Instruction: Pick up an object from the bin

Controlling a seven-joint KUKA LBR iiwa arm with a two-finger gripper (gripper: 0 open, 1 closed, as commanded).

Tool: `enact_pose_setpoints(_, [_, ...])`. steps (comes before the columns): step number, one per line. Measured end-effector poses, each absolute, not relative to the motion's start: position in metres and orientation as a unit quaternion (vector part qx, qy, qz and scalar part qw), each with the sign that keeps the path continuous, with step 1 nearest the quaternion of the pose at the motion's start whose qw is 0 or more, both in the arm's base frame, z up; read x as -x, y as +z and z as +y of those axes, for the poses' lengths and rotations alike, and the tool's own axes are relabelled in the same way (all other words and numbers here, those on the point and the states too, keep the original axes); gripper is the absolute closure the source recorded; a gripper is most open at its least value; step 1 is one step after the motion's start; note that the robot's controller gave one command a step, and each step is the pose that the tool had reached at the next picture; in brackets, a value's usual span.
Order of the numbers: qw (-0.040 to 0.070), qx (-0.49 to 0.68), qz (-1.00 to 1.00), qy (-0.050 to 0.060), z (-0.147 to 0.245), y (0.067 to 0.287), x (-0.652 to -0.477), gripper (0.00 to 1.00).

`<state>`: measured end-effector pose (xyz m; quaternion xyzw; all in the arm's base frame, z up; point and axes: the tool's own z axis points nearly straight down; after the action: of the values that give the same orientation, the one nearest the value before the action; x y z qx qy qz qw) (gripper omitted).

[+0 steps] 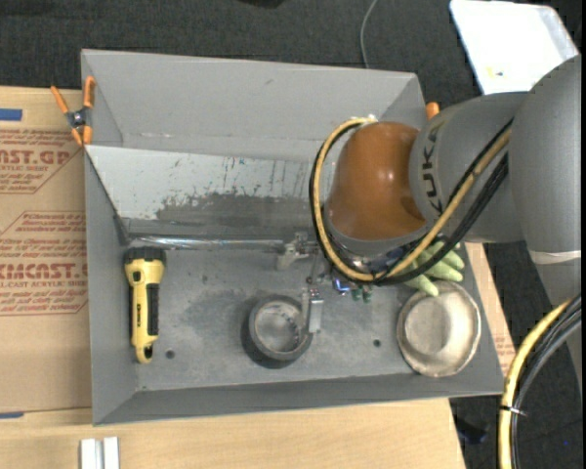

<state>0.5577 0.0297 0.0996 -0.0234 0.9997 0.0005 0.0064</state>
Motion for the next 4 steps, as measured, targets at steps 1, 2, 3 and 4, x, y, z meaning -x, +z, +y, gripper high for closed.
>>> enact_pose_setpoints(1, [-0.01, 0.0, 1.0, -0.001, 0.046, 0.073, -0.587, 0.0])
enact_pose_setpoints(2, [-0.001, 0.021, 1.0, 0.0, 0.044, 0.072, -0.574, 0.0])
enact_pose_setpoints(3, [-0.004, 0.014, 1.0, 0.0, 0.049, 0.072, -0.58, 0.0])
enact_pose_setpoints(4, [0.001, 0.019, 1.0, 0.0, 0.055, 0.072, -0.587, 0.0])
